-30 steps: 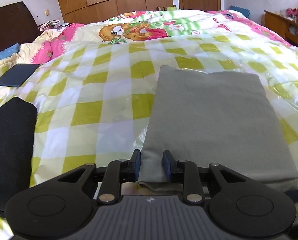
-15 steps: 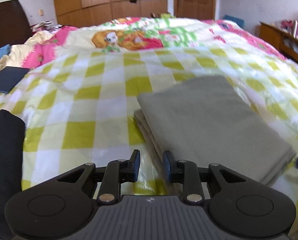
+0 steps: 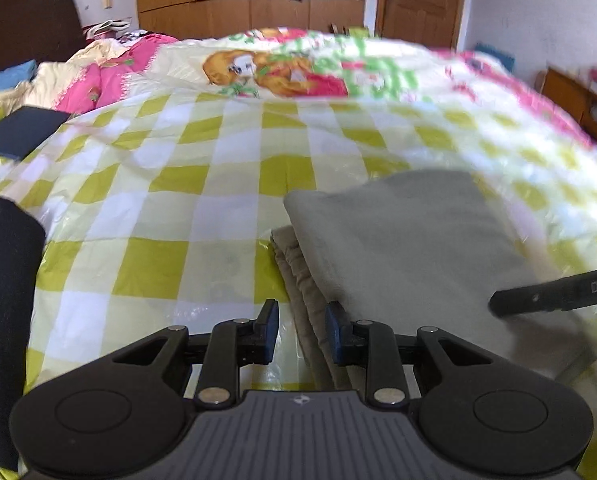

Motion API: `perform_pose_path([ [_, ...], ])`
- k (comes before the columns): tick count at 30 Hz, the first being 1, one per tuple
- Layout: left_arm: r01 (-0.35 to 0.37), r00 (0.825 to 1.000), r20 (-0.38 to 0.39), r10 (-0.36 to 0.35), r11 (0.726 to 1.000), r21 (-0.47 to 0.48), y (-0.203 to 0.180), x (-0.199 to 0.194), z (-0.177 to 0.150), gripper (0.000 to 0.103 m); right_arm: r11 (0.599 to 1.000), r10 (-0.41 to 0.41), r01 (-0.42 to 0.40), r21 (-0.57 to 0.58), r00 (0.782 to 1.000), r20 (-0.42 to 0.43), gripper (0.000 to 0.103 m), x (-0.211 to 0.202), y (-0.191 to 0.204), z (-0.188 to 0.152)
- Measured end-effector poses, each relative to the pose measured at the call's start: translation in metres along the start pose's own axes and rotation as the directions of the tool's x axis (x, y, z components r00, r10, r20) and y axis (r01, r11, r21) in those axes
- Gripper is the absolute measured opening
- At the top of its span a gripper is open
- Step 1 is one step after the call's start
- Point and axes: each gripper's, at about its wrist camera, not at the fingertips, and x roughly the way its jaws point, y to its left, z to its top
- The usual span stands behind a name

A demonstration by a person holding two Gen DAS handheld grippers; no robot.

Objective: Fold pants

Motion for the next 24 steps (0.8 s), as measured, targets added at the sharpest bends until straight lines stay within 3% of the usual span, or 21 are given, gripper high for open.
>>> perform_pose_path([
  [5,-0.036,0.999,-0.024,0.037,0.998,0.051,-0.011,0.028,-0.001,0.037,0.999,-0.018,0.018,-0.034,1.0,0.009,0.06,-0.002,-0.001,-0.003],
  [13,-0.018,1.0,-0.014,0.019,0.997,0.069,-0.018,0.038,0.011,0.034,0.999,-0.043,0.043,-0.002,0.999,0.012,0.058,0.01,-0.007,0.013],
  [21,-0.05,0.999,-0.011,0.051,0.997,0.064,-0.02,0.019,0.008,0.035,0.996,-0.084,0.086,-0.014,0.993,0.077,0.061,-0.019,0.004,-0.003],
  [24,-0.05,0.999,-0.013,0.051,0.996,0.069,-0.025,0.008,0.001,0.035,0.991,-0.108,0.112,-0.067,0.992,0.058,0.062,-0.022,0.012,-0.019],
])
